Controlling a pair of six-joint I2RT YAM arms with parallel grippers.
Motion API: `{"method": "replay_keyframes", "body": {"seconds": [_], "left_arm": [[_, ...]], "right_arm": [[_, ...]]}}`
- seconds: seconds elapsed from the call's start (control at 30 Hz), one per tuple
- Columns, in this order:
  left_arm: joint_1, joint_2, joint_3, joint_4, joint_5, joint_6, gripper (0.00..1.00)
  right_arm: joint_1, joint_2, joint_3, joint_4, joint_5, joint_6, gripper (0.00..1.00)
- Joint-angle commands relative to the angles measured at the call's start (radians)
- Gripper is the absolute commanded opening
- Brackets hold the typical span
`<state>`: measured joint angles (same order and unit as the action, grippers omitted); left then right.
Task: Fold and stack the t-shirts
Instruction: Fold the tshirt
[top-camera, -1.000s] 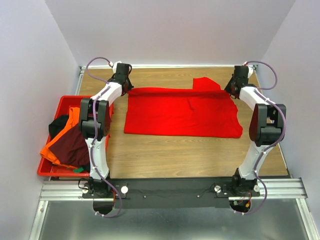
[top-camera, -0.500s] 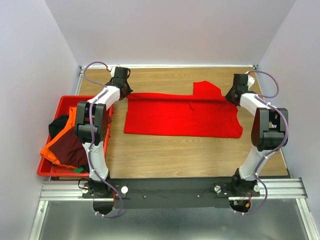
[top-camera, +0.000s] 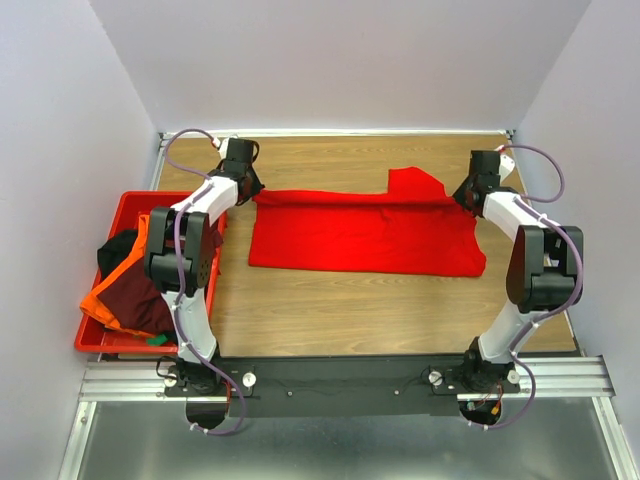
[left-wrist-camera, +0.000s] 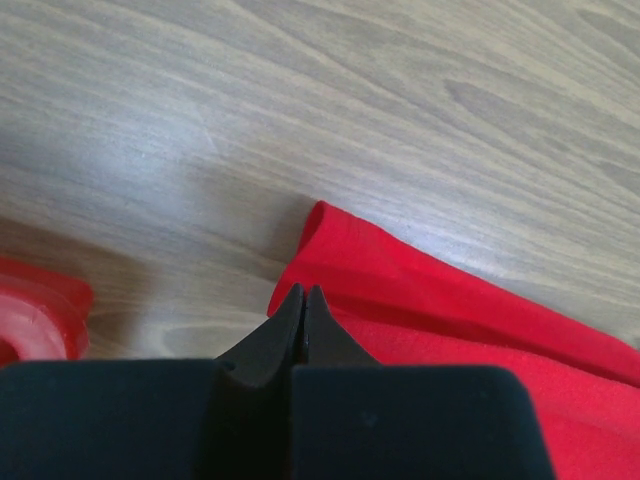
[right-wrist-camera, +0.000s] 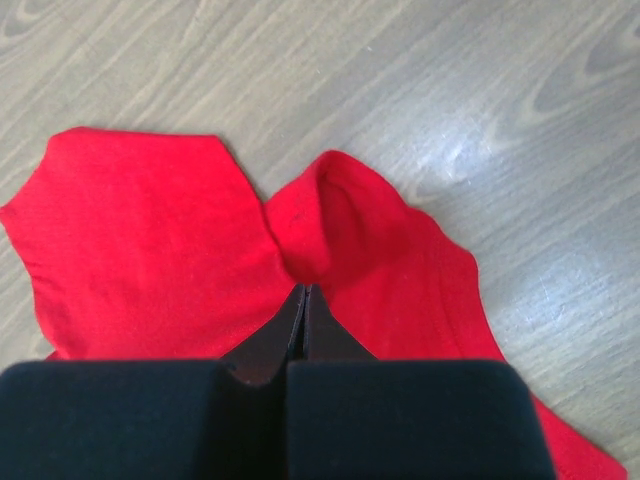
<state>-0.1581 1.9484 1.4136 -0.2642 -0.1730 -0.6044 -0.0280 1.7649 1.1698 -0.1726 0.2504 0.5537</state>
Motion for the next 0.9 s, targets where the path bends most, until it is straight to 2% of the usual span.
{"method": "replay_keyframes", "body": {"seconds": [0.0,0.5,0.6,0.63,0.67,0.73,0.77,0.8,0.87], "left_arm": [[0.008,-0.042,-0.025,-0.003,0.007,-0.014,0.0],[-0.006,-0.071,-0.09,0.005,0.036,-0.018,0.0],[-0.008,-0.078,-0.114,0.011,0.043,-0.015,0.0],[-0.008,-0.078,-0.117,0.01,0.044,-0.015,0.02],[-0.008,-0.085,-0.122,0.011,0.052,-0.014,0.09],[-0.008,-0.092,-0.137,0.01,0.055,-0.014,0.2],[-0.008,-0.106,-0.143,0.014,0.058,-0.012,0.24],[-0.008,-0.112,-0.149,0.017,0.059,-0.011,0.25],[-0.008,-0.128,-0.156,0.01,0.059,-0.008,0.32]], "right_arm": [[-0.01,-0.039,-0.033,0.001,0.053,0.017,0.0],[-0.01,-0.035,-0.096,-0.001,0.033,0.038,0.01],[-0.013,-0.03,-0.099,-0.001,0.024,0.045,0.08],[-0.015,-0.031,-0.101,-0.001,0.023,0.045,0.11],[-0.018,-0.035,-0.102,-0.001,0.02,0.048,0.18],[-0.024,-0.041,-0.105,-0.001,0.013,0.052,0.23],[-0.032,-0.041,-0.107,-0.001,0.003,0.054,0.29],[-0.033,-0.045,-0.107,-0.001,0.0,0.054,0.31],[-0.036,-0.051,-0.105,-0.001,-0.008,0.049,0.33]]}}
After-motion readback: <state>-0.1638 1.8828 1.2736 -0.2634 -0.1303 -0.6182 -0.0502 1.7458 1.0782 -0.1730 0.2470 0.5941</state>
